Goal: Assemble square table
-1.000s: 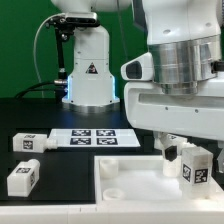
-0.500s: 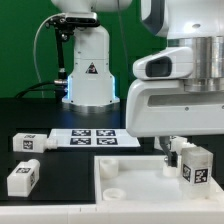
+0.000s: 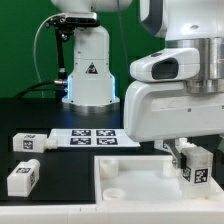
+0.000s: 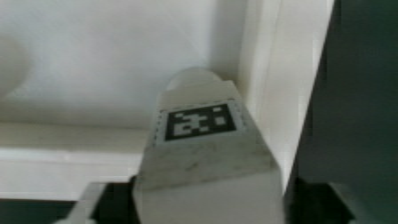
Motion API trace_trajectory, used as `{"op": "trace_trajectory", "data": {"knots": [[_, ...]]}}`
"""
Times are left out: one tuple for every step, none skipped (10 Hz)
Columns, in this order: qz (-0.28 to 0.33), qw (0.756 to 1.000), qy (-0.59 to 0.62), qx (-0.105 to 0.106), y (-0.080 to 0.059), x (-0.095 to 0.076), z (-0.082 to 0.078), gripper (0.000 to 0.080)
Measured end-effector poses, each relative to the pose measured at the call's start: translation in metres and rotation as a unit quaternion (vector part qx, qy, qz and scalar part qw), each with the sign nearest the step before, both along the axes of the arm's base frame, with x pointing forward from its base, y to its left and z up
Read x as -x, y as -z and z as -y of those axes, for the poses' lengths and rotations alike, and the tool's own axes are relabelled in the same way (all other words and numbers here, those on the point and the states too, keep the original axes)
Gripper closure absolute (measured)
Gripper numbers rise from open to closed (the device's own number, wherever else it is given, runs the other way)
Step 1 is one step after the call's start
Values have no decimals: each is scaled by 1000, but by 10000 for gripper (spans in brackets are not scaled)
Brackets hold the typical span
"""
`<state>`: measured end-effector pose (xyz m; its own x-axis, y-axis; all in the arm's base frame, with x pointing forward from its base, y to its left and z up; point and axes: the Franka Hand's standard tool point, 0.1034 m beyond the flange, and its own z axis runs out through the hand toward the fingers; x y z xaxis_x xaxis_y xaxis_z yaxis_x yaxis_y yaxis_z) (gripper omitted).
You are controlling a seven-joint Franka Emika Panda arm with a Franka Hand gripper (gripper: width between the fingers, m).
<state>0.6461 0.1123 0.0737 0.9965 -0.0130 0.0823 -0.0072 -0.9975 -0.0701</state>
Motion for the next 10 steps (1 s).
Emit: {"op": "trace_trajectory", "data": {"knots": [[-3, 999, 49, -3, 0, 0, 1, 514], [-5, 996, 91, -6, 0, 0, 2, 514], [-9, 987, 158, -9, 1, 0, 3, 514], [-12, 975, 221, -11, 0, 0, 4, 514], [-15, 961, 275, -14, 1, 0, 5, 514], [-21, 939, 341, -24, 1, 0, 6, 514], [-31, 902, 429, -39, 1, 0, 9, 514], [-33, 881, 469, -40, 1, 1, 9, 514], [-34, 878, 475, -40, 1, 1, 9, 514], [-38, 856, 514, -45, 1, 1, 10, 514]]}}
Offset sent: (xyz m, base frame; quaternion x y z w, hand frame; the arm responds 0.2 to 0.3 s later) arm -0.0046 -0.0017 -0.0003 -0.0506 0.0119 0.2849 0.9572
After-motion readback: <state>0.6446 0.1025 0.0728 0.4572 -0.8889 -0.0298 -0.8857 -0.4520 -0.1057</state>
